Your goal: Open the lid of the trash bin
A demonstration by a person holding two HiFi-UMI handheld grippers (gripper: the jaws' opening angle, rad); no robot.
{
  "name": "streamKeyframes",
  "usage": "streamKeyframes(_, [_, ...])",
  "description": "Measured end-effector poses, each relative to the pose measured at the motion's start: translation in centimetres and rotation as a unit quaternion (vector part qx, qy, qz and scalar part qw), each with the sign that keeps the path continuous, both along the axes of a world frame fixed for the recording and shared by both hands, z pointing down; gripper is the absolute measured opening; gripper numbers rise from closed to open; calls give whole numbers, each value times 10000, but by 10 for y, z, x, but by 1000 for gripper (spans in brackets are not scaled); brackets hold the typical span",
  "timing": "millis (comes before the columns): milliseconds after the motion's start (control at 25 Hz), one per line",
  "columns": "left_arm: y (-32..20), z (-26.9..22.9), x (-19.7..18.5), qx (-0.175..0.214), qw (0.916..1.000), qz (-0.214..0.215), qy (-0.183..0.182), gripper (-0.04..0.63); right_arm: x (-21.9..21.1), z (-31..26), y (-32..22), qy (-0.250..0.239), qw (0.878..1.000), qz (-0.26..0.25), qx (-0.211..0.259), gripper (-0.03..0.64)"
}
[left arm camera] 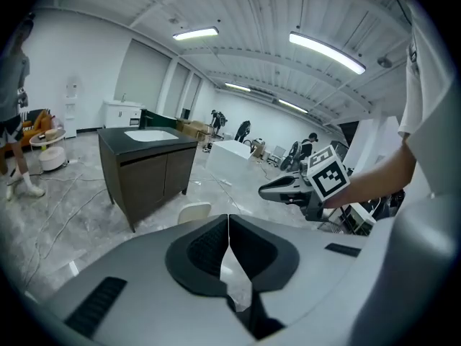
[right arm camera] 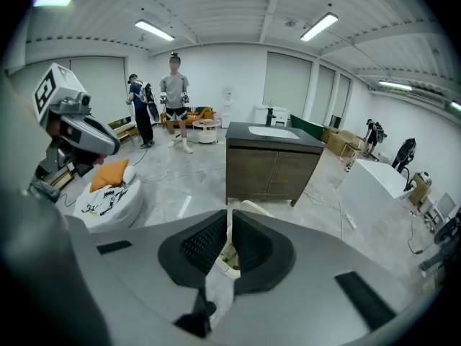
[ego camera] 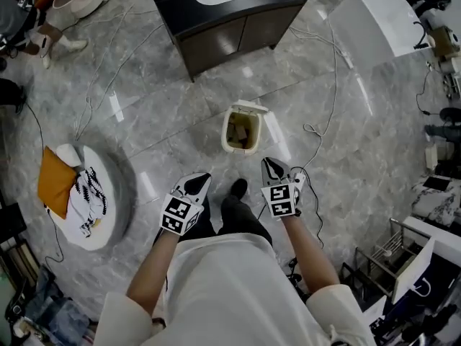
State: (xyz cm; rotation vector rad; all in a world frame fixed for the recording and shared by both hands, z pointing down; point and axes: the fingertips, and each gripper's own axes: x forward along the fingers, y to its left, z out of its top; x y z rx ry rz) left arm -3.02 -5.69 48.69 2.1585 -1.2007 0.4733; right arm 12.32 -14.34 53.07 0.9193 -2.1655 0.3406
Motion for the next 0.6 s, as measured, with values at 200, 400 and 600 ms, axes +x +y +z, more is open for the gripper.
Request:
streamKeyframes(200, [-6,-26,-5,126,9999,-57,84,18,8,-49,-10,-274,9993,16,267,41])
streamKeyframes(400, [-18,-60,-4,376,9992,59,70,18,23,-92,-22,-494,9969,222,571,40])
streamKeyframes(600, [-28,-90,-2,651,9977,204,-6,18,35,-132,-26,-721,9933,383,816,40])
